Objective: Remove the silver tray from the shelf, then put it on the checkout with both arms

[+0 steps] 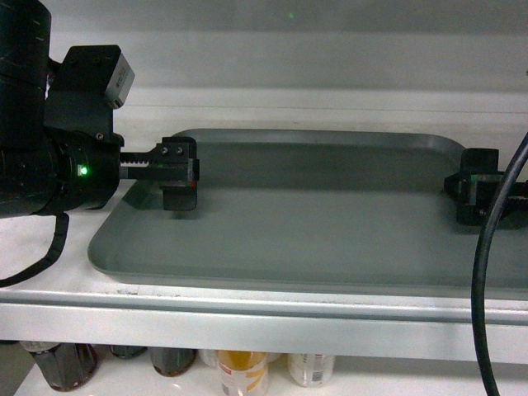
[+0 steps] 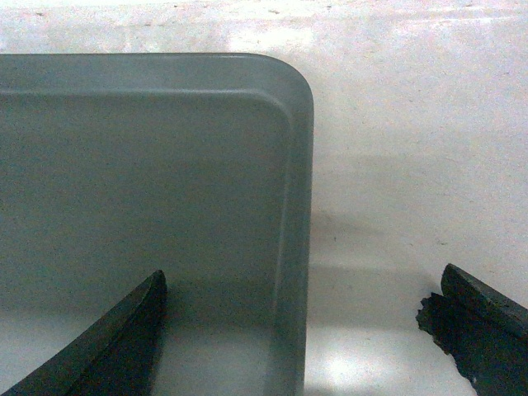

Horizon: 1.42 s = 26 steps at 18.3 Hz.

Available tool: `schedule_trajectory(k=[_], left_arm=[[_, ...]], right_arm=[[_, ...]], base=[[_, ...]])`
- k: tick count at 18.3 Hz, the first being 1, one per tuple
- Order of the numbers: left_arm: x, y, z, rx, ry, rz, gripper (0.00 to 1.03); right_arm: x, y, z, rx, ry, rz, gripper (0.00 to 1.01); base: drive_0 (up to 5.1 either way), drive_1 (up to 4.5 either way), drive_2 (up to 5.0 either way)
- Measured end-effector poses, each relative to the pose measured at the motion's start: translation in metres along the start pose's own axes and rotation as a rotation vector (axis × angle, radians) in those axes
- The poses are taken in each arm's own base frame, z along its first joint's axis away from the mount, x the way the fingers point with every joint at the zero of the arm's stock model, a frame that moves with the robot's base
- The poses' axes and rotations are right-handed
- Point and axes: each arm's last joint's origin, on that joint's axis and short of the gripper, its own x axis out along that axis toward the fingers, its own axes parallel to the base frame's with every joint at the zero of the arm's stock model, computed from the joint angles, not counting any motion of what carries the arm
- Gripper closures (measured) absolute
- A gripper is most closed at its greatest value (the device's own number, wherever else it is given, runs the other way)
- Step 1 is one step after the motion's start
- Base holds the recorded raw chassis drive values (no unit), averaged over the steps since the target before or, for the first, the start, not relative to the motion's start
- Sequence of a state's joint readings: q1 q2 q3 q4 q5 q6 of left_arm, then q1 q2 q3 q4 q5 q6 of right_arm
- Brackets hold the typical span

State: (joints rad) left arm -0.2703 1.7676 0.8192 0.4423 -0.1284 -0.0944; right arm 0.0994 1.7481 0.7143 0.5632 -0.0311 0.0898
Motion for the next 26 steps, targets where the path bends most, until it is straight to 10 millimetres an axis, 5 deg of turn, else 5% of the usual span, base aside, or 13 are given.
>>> schedule_trajectory(k=[8, 11, 20, 23, 26], left_arm=[[0.0009, -0.0027, -0.0006, 0.038, -0.010, 0.012, 0.05], [0.0009, -0.0034, -0.0008, 0.040, -0.009, 0.011, 0.05], [0.0002, -0.0092, -0.0053, 0.046, -0.018, -0.005, 0.73], [-0.0002, -0.0081, -0.0064, 0.011, -0.022, 0.004, 0.98], [-0.0010, -0.0080, -0.0062, -0.029, -0.023, 0.002, 0.99]], right_arm=[[0.0008, 0.0020, -0.0003, -0.008, -0.006, -0.003, 0.03], [0.0008, 0.0017, -0.0002, -0.008, -0.008, -0.006, 0.23], [0.0009, 0.0079, -0.0003, 0.013, -0.014, -0.007, 0.95], [0.0009, 0.0077, 0.0000, 0.074, -0.017, -0.007, 0.98], [0.0008, 0.0088, 0.0000, 0.077, -0.017, -0.008, 0.98]], base=[[0.0, 0.00, 0.0], [0.0, 0.00, 0.0], [0.0, 0.00, 0.0], [0.0, 0.00, 0.0], [0.0, 0.00, 0.0]])
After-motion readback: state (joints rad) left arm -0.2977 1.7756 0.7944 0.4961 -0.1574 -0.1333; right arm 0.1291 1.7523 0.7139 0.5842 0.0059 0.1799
